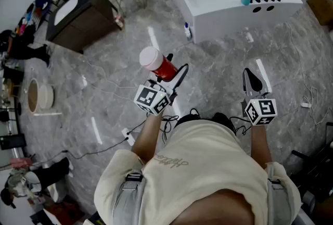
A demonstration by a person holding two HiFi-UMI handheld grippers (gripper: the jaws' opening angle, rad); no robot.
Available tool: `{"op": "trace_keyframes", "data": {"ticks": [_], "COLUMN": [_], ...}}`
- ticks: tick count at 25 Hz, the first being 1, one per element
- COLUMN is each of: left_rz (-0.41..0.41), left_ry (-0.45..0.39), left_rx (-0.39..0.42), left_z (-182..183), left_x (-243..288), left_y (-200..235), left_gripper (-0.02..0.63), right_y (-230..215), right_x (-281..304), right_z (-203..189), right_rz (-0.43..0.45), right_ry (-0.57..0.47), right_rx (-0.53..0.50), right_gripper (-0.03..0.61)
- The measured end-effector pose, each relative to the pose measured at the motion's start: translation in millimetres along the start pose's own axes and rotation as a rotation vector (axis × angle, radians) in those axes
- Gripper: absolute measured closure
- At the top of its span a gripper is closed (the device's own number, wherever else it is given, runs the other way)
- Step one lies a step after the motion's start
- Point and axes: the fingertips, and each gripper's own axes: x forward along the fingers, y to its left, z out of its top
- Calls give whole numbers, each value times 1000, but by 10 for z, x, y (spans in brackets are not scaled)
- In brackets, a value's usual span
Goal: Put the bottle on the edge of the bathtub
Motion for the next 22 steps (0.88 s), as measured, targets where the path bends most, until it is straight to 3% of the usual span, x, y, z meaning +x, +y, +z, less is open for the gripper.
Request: {"op": "trace_keyframes", "data": {"ticks": [6,11,22], "left_rz": [-13,-22,-37], "left_ry": [-32,-23,22], "left_rx": [0,18,-35], "left_z": [76,46,-205], "left_x": [118,112,252], "left_y": [108,151,269], "left_gripper": [321,321,321], "right_y": [-2,-35,-77], "right_x": [63,76,180], "right_z": [-3,41,-134], "right_rz": [-4,-39,-56], "right_ry": [-5,-58,15], "right_rx": [-16,29,31], "right_gripper": [577,577,577]}}
